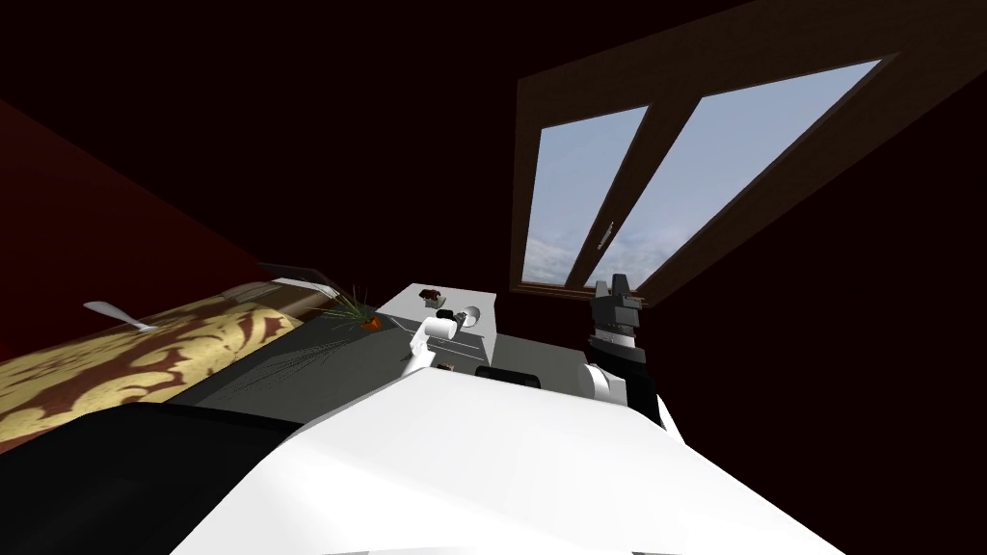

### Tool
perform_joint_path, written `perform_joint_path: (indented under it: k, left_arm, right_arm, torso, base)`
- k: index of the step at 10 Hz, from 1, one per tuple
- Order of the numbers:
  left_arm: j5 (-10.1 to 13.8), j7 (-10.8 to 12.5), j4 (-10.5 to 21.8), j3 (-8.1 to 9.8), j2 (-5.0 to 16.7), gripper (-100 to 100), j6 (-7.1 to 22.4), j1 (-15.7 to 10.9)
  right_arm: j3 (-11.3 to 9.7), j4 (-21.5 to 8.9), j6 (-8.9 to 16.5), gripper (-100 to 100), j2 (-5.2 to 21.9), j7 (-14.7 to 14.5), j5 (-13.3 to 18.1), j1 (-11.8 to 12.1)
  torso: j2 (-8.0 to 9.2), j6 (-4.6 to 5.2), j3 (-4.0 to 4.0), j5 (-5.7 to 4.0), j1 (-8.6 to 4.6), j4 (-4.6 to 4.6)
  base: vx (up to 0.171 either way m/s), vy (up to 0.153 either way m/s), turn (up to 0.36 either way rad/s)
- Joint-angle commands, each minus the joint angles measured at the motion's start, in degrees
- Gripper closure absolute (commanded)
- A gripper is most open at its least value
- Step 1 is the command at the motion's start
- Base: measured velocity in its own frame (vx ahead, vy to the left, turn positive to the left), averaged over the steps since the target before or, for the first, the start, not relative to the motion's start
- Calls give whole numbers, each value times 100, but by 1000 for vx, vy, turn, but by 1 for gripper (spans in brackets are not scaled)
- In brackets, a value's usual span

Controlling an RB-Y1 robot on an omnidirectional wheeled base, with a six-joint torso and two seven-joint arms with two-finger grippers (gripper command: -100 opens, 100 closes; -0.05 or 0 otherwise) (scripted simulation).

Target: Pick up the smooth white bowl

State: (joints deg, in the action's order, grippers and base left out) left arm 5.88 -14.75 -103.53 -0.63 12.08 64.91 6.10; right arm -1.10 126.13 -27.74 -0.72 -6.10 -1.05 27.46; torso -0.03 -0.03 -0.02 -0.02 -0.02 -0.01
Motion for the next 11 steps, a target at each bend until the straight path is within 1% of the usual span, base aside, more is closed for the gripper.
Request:
perform_joint_path:
  k: [1, 4, 5, 6, 10, 11]
  left_arm:
    - [-18, 11, 161, -7, -11, -100, -133, -29]
    - [-55, 34, 482, -20, -34, -100, -398, -87]
    - [-48, 30, 419, -16, -30, -100, -323, -91]
    - [-50, 32, 432, -17, -31, 100, -342, -93]
    - [-51, 23, 426, -22, -28, 100, -345, -98]
    - [-51, 21, 426, -23, -28, 0, -345, -98]
  right_arm:
    - [0, 0, 0, 0, 0, 0, 0, 0]
    - [0, 0, 0, 0, 0, 0, 0, 0]
    - [0, 0, 0, 0, 0, 0, 0, 0]
    - [0, 0, 0, 0, 0, 0, 0, 0]
    - [0, 0, 0, 0, 0, 0, 0, 0]
    - [0, 0, 0, 0, 0, 0, 0, 0]
  torso:
    - [0, 0, 0, 0, 0, 0]
    - [-2, 0, -1, 2, 7, 0]
    - [-3, 0, -1, 2, 8, 0]
    - [1, 0, 0, 1, 6, 0]
    - [2, -6, 0, 3, 4, -2]
    - [2, -6, 0, 3, 5, -2]
  base:
    - [13, 3, -16]
    - [18, 11, -20]
    - [9, 6, -4]
    - [0, 0, 0]
    - [1, 0, -4]
    - [0, 0, 0]
